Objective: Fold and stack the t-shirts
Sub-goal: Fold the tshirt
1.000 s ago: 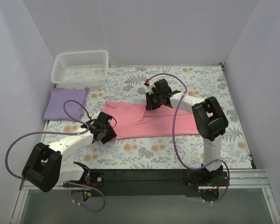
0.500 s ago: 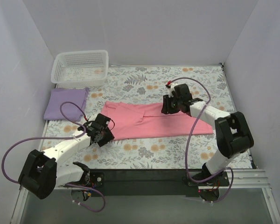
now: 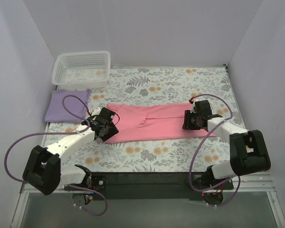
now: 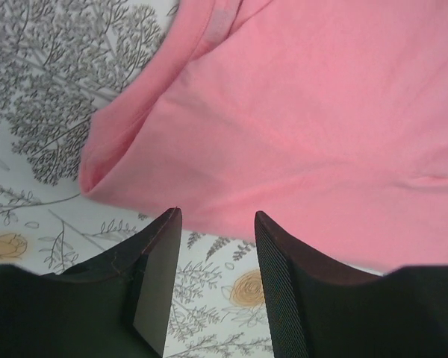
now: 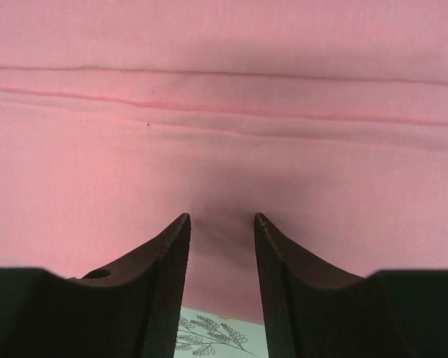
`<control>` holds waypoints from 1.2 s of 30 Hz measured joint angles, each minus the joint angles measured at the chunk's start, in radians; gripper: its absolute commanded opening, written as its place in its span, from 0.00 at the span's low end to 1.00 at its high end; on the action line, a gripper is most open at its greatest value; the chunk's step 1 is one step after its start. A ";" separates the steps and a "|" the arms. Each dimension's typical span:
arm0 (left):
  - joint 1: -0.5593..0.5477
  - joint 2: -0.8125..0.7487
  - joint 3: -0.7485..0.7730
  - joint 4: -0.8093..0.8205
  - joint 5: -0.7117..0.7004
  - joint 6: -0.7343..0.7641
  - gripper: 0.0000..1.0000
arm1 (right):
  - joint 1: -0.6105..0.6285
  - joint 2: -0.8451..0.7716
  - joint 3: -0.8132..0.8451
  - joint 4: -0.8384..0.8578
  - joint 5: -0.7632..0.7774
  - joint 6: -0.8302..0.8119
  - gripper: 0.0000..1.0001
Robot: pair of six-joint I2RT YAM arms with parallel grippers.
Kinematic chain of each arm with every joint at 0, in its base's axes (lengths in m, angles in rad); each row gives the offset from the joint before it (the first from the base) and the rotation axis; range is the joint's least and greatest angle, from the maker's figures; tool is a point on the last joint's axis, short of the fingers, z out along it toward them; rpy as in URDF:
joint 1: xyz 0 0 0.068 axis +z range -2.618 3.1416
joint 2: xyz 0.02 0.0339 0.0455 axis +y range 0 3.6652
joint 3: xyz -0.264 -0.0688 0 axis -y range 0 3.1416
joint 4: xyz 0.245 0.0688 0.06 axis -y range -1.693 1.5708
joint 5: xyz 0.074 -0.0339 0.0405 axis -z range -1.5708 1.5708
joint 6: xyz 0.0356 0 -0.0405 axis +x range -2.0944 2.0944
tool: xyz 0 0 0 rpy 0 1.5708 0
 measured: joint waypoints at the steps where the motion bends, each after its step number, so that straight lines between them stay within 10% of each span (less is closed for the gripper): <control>1: 0.000 0.036 0.024 0.002 -0.007 0.004 0.43 | 0.000 -0.004 -0.004 0.002 0.002 0.003 0.47; 19: 0.055 0.648 0.483 0.034 -0.175 0.186 0.39 | 0.026 -0.209 -0.166 -0.052 -0.100 0.079 0.48; 36: 0.045 1.197 1.261 0.124 -0.156 0.499 0.61 | 0.537 -0.260 -0.176 -0.125 -0.216 0.328 0.50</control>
